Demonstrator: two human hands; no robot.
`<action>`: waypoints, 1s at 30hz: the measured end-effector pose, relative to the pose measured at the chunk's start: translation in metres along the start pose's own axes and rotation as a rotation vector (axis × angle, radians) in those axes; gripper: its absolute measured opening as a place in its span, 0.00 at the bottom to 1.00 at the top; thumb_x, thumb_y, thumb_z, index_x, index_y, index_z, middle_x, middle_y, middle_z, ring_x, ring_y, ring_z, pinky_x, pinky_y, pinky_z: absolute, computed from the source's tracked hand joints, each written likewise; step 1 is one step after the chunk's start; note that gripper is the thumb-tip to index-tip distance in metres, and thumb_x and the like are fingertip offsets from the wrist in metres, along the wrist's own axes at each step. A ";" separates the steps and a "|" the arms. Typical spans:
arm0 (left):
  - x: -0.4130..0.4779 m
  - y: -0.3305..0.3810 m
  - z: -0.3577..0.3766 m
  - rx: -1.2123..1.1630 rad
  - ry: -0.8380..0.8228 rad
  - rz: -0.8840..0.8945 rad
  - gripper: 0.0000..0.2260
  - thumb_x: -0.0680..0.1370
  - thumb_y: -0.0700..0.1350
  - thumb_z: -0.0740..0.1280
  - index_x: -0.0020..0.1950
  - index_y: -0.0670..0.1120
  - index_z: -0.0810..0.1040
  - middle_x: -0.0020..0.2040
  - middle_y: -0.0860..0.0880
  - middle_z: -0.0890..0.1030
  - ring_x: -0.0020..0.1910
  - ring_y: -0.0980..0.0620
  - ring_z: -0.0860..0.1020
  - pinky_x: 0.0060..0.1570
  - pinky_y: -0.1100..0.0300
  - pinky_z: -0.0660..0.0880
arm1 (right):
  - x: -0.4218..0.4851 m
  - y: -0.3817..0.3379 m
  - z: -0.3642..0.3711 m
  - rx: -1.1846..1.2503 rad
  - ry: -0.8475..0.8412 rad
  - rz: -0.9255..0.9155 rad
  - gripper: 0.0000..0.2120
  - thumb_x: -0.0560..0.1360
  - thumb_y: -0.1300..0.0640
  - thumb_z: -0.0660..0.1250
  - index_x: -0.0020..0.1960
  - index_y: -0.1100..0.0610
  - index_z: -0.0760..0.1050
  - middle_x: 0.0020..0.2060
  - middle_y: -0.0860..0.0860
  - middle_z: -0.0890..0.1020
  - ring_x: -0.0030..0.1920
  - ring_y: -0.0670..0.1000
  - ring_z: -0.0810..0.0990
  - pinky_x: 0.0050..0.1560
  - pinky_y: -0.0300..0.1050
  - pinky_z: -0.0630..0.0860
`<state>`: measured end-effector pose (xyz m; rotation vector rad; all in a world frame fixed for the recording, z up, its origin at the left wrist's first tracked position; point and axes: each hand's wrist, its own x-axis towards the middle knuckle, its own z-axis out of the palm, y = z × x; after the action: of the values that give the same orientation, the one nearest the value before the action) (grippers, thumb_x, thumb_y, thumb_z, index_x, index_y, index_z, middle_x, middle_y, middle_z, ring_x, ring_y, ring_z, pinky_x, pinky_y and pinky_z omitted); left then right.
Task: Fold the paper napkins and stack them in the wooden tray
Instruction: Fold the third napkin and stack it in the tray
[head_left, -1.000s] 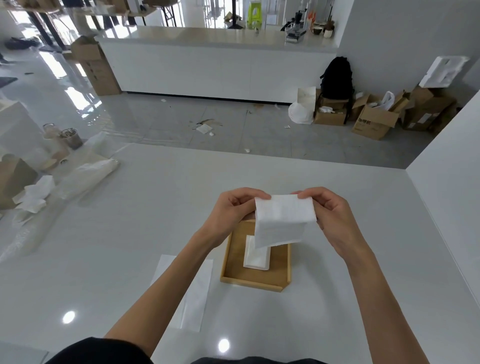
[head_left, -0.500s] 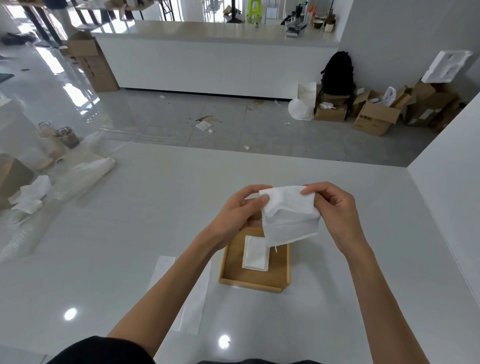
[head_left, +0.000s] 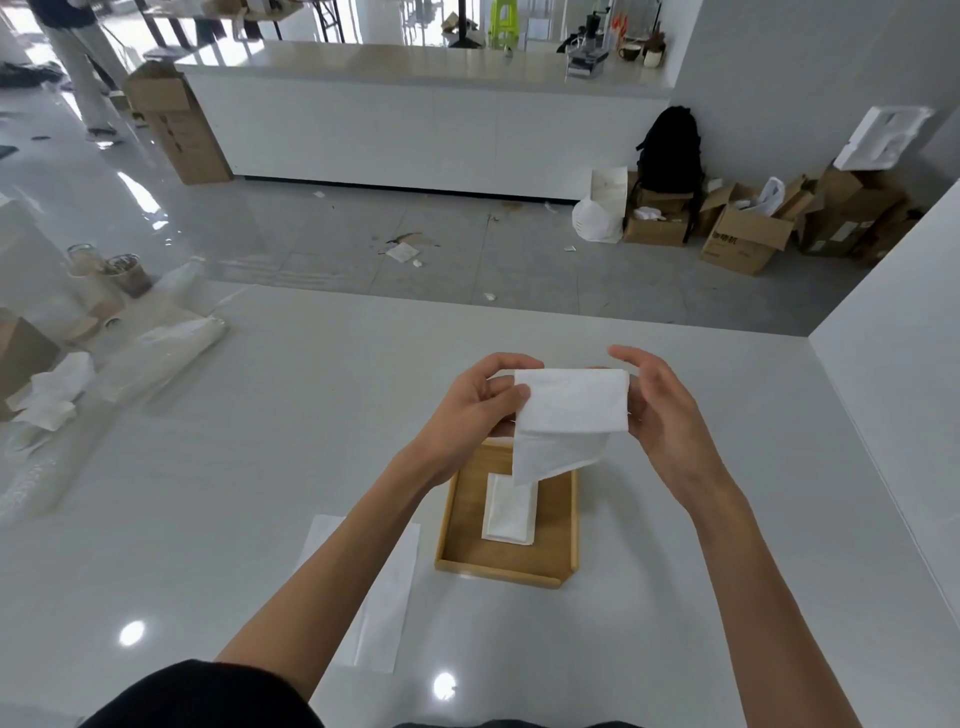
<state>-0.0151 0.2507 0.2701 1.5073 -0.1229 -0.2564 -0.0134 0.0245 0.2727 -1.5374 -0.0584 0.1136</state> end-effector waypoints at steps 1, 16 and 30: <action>0.000 0.000 0.000 0.015 0.000 0.008 0.11 0.83 0.38 0.62 0.65 0.44 0.75 0.50 0.46 0.83 0.49 0.51 0.83 0.51 0.52 0.82 | -0.001 0.001 0.002 -0.059 -0.007 0.027 0.14 0.81 0.45 0.59 0.64 0.43 0.74 0.57 0.42 0.82 0.57 0.46 0.82 0.53 0.39 0.80; -0.007 -0.005 -0.001 0.012 0.051 -0.078 0.12 0.80 0.39 0.68 0.64 0.40 0.77 0.54 0.43 0.86 0.53 0.46 0.86 0.53 0.51 0.83 | 0.001 0.000 0.005 -0.063 -0.023 0.097 0.15 0.77 0.61 0.71 0.62 0.51 0.77 0.50 0.46 0.88 0.51 0.48 0.87 0.48 0.42 0.83; -0.008 -0.005 -0.002 -0.041 0.092 -0.016 0.09 0.81 0.33 0.65 0.55 0.39 0.84 0.57 0.41 0.84 0.56 0.45 0.83 0.53 0.54 0.82 | -0.002 0.008 0.007 -0.166 0.004 -0.046 0.09 0.79 0.67 0.67 0.50 0.55 0.83 0.48 0.44 0.87 0.50 0.43 0.84 0.50 0.37 0.80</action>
<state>-0.0226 0.2543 0.2652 1.4775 -0.0317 -0.2012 -0.0161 0.0318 0.2652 -1.7010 -0.1020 0.0698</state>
